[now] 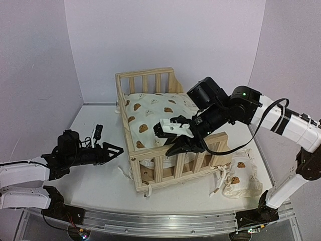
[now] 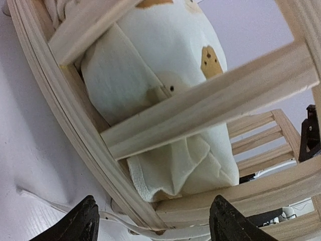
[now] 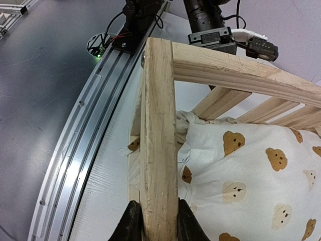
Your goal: Set up the pet bed
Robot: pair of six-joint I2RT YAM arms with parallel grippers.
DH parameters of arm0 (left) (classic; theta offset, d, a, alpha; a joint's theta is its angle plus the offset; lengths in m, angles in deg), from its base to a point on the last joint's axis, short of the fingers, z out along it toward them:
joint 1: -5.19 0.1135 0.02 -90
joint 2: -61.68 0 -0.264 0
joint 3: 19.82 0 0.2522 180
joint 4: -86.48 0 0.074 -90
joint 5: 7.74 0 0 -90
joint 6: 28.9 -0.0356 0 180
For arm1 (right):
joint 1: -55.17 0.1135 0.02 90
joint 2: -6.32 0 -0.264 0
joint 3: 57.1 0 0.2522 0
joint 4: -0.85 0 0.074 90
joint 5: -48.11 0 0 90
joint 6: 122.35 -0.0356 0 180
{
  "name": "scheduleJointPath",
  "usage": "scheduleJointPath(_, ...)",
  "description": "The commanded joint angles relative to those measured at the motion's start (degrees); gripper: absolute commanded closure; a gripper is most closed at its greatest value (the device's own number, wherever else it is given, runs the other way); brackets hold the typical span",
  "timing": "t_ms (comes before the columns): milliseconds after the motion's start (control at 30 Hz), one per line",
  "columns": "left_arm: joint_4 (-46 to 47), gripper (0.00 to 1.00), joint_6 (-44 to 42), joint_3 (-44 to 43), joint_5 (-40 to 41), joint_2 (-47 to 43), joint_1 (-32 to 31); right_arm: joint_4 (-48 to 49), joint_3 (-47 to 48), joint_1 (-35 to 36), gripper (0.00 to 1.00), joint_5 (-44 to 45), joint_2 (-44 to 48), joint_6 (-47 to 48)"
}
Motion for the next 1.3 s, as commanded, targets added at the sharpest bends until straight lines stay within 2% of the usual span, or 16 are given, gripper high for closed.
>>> scheduleJointPath(0, 12.15, 0.26, 0.39, 2.03, -2.64, 3.45, -1.61, 6.01, -2.08, -4.40, 1.00, 19.49, 1.07, -0.63)
scheduleJointPath(100, 13.35, 0.27, 0.86, 2.13, -2.73, 4.14, -2.71, 4.81, -3.53, 1.61, 1.00, 20.42, 4.28, -7.20)
scheduleJointPath(200, 13.38, 0.27, 1.51, 2.72, -1.25, 2.63, -3.04, 5.74, -4.52, 9.00, 1.00, 26.23, 5.23, -14.14)
scheduleJointPath(300, 13.41, 0.27, 1.65, 2.51, -0.72, 2.27, -3.03, 8.57, -6.41, 9.59, 1.00, 30.41, 6.06, -19.13)
scheduleJointPath(400, 13.40, 0.26, 1.04, 2.21, -0.41, 3.18, -2.97, 11.72, -8.53, 8.83, 1.00, 38.24, 5.60, -16.97)
scheduleJointPath(533, 13.58, 0.26, 0.50, 1.15, -0.80, 5.16, -2.96, 13.63, -7.61, 1.46, 1.00, 30.62, 4.69, -13.24)
scheduleJointPath(767, 15.60, 0.27, -0.30, 0.17, -0.03, 8.13, -2.97, 12.03, -9.95, -7.26, 1.00, 14.75, 4.51, 0.50)
scheduleJointPath(867, 16.65, 0.27, -0.91, -0.64, -0.90, 10.21, -2.97, 8.76, -9.02, -8.29, 1.00, 12.82, 5.01, 1.81)
scheduleJointPath(967, 18.50, 0.27, -2.21, -0.84, -0.70, 11.57, -2.98, 8.40, -10.76, -9.46, 1.00, 15.44, 7.26, 2.27)
scheduleJointPath(1000, 19.36, 0.27, -2.59, -0.63, -0.29, 12.04, -2.97, 8.48, -11.32, -9.90, 0.97, 17.33, 7.85, 2.07)
scheduleJointPath(1067, 22.06, 0.27, -3.77, -0.25, -0.31, 13.46, -2.97, 8.87, -10.35, -9.92, 0.51, 20.08, 8.33, -3.05)
scheduleJointPath(1100, 23.80, 0.27, -4.32, 0.04, -0.44, 14.40, -2.97, 8.94, -9.16, -9.73, 0.40, 21.50, 8.42, -7.19)
scheduleJointPath(1167, 27.91, 0.26, -5.66, 1.03, -1.31, 16.31, -2.97, 8.09, -6.18, -7.98, 0.24, 27.13, 8.75, -17.89)
scheduleJointPath(1233, 32.72, 0.25, -6.96, 2.40, -2.45, 17.95, -2.97, 4.67, -2.39, -3.92, 0.03, 33.04, 9.34, -26.50)
scheduleJointPath(1267, 35.23, 0.24, -7.60, 2.90, -3.39, 18.91, -2.97, 2.35, -0.24, -1.13, 0.02, 36.82, 9.52, -29.81)
